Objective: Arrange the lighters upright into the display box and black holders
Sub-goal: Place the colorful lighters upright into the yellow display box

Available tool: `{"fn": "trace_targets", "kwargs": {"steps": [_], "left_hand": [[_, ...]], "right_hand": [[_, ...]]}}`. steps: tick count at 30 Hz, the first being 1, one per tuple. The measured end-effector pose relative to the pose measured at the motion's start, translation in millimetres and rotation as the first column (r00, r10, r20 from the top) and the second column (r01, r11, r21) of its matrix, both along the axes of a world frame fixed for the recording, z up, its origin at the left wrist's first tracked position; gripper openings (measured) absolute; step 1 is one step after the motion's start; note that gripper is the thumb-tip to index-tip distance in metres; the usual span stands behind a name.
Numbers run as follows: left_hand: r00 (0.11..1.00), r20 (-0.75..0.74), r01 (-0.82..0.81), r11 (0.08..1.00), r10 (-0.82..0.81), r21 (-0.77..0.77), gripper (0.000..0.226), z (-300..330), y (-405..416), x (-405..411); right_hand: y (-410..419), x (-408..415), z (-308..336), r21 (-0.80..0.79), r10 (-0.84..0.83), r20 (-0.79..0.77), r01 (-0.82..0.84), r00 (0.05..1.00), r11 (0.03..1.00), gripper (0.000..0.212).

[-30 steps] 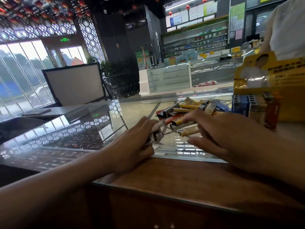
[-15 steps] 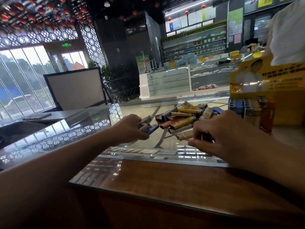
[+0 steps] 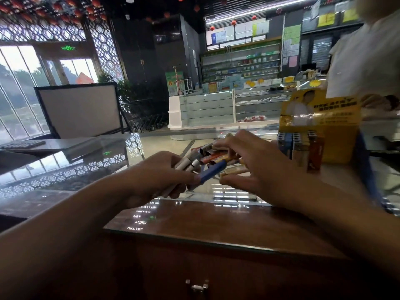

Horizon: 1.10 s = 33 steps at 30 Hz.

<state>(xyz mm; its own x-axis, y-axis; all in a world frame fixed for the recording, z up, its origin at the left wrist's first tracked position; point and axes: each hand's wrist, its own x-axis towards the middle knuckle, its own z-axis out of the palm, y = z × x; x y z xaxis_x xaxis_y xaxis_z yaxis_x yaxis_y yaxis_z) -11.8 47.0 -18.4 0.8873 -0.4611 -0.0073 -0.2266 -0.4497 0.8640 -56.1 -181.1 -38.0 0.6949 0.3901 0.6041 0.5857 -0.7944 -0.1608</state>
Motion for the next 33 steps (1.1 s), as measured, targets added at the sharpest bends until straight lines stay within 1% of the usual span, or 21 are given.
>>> {"fn": "trace_targets", "kwargs": {"steps": [1,3,4,7,9,10,12,13,14,15,16,17,18,19,21,23,26,29,31,33], "left_hand": [[0.999,-0.007,0.031,0.999,-0.031,-0.028,0.016,0.0,-5.2,-4.8],[0.996,-0.004,0.084,0.994,-0.085,-0.067,0.014,0.9,-15.5,-13.0],[0.994,0.002,0.112,0.991,-0.112,-0.078,0.017,2.0,-21.4,-16.3],[0.983,0.027,0.184,0.976,-0.182,-0.114,0.024,3.7,-41.4,-27.1],[0.981,0.030,0.196,0.963,-0.194,-0.187,0.029,2.9,-55.7,-31.6],[0.982,0.013,0.188,0.952,-0.190,-0.244,0.033,1.8,-63.1,-31.0],[0.977,-0.066,0.162,0.907,-0.203,-0.388,0.045,0.6,-77.7,-25.4],[0.970,-0.101,0.151,0.878,-0.219,-0.453,0.048,0.0,-85.3,-21.5],[0.965,-0.113,0.152,0.859,-0.235,-0.489,0.045,-1.0,-93.4,-17.9],[0.969,-0.086,0.163,0.865,-0.230,-0.475,0.038,-3.4,-101.7,-13.1],[0.979,-0.026,0.171,0.889,-0.201,-0.424,0.033,-5.6,-109.9,-9.2],[0.985,0.045,0.174,0.911,-0.169,-0.374,0.029,-7.5,-118.0,-5.8],[0.985,0.105,0.169,0.921,-0.141,-0.352,0.027,-9.3,-125.6,-2.9],[0.985,0.137,0.146,0.924,-0.103,-0.355,0.024,-11.0,-132.3,0.0],[0.989,0.145,0.073,0.917,-0.017,-0.392,0.018,-13.9,-141.2,6.4],[0.990,0.138,0.035,0.911,0.024,-0.412,0.014,-17.9,-144.8,12.5],[0.989,0.150,0.048,0.918,0.013,-0.394,0.015,-25.9,-143.4,20.1],[0.986,0.165,0.091,0.938,-0.037,-0.335,0.014,-29.8,-140.6,25.3],[0.983,0.150,0.145,0.943,-0.103,-0.298,0.016,-31.1,-140.1,26.6],[0.979,0.123,0.190,0.941,-0.161,-0.281,0.018,-32.1,-139.7,26.7]], "right_hand": [[0.3,-3.2,0.9,-0.020,-0.003,-0.007,0.003,1.000,1.000,0.058],[-1.7,-11.0,2.1,-0.083,-0.028,0.009,0.029,1.000,0.996,0.048],[-4.9,-15.0,2.2,-0.112,-0.046,0.029,0.049,0.999,0.993,0.043],[-20.7,-29.0,-0.2,-0.129,-0.100,0.094,0.112,0.991,0.985,0.033],[-34.9,-39.7,-4.8,-0.131,-0.130,0.152,0.150,0.980,0.980,0.028],[-43.1,-45.7,-7.7,-0.094,-0.136,0.170,0.154,0.976,0.984,0.025],[-60.5,-56.1,-10.2,0.087,-0.174,0.154,0.162,0.973,0.983,0.017],[-69.4,-59.2,-9.8,0.186,-0.202,0.132,0.176,0.971,0.967,0.017],[-77.5,-60.6,-8.6,0.269,-0.219,0.096,0.186,0.971,0.945,0.019],[-84.9,-60.4,-7.2,0.333,-0.222,0.048,0.194,0.974,0.923,0.023],[-89.7,-59.7,-4.6,0.378,-0.216,-0.002,0.201,0.976,0.904,0.030],[-92.3,-58.9,-0.8,0.402,-0.210,-0.042,0.209,0.977,0.892,0.039],[-92.6,-57.3,2.8,0.408,-0.200,-0.073,0.212,0.977,0.888,0.048],[-92.0,-54.5,5.5,0.396,-0.189,-0.094,0.211,0.977,0.894,0.052],[-89.7,-46.6,9.7,0.344,-0.189,-0.094,0.210,0.977,0.915,0.050],[-87.8,-37.4,13.1,0.332,-0.199,-0.059,0.208,0.978,0.920,0.045],[-85.7,-28.1,12.7,0.404,-0.191,-0.004,0.177,0.982,0.898,0.038],[-86.8,-24.4,9.1,0.464,-0.203,0.061,0.152,0.977,0.873,0.034],[-87.7,-23.6,8.9,0.446,-0.223,0.083,0.164,0.971,0.880,0.035],[-87.7,-22.4,8.6,0.362,-0.263,0.110,0.208,0.958,0.909,0.039]]}}
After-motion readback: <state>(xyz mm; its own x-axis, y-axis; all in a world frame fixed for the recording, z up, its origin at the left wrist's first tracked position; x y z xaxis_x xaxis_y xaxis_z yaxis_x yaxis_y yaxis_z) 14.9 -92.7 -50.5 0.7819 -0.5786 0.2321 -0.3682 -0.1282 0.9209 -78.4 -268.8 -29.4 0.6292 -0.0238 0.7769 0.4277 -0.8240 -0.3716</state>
